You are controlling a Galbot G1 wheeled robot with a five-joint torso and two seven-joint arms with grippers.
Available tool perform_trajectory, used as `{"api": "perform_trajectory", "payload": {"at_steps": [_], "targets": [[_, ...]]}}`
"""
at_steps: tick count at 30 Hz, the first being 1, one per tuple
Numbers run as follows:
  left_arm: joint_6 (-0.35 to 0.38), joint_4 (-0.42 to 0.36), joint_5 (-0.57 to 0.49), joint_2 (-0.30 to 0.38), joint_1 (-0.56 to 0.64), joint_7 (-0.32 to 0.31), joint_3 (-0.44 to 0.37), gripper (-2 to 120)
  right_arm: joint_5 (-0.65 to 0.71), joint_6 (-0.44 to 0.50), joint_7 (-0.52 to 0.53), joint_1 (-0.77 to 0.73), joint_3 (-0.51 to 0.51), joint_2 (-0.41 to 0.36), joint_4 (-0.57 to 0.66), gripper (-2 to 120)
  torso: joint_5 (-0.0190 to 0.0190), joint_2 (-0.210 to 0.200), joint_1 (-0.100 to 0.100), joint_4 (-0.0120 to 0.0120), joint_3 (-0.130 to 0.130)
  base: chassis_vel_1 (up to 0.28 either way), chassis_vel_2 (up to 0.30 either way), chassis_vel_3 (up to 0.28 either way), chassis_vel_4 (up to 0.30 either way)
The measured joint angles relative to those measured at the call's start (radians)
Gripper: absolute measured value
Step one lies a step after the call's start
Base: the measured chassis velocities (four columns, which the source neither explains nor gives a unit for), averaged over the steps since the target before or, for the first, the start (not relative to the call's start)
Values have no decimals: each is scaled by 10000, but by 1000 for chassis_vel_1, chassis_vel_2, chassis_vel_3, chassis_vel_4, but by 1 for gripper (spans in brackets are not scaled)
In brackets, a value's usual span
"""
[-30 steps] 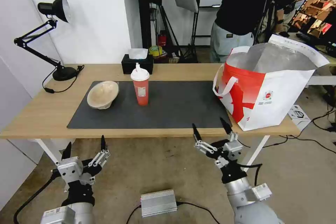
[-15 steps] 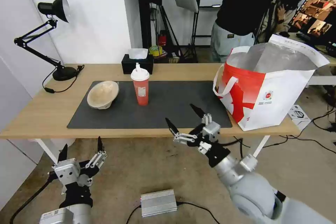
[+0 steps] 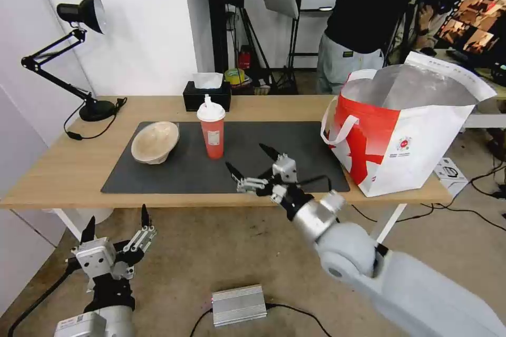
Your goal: Pick up the trash from the table and place it into the takeout bag.
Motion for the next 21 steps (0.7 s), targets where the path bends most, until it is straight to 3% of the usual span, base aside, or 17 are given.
{"api": "perform_trajectory", "payload": {"at_steps": [9,21], "targets": [[0,13,-3,13,1,-6,-30,100,-826,-1567,1630,38,-192,977,-490,100,1,0,0,-1,0,0,0,0,0],[-1,301,35,-41,-73,-7,98,100,-1265,-2299,2083,188,-372,2196,-1221,100,1,1,0,0,0,0,0,0,0]]}}
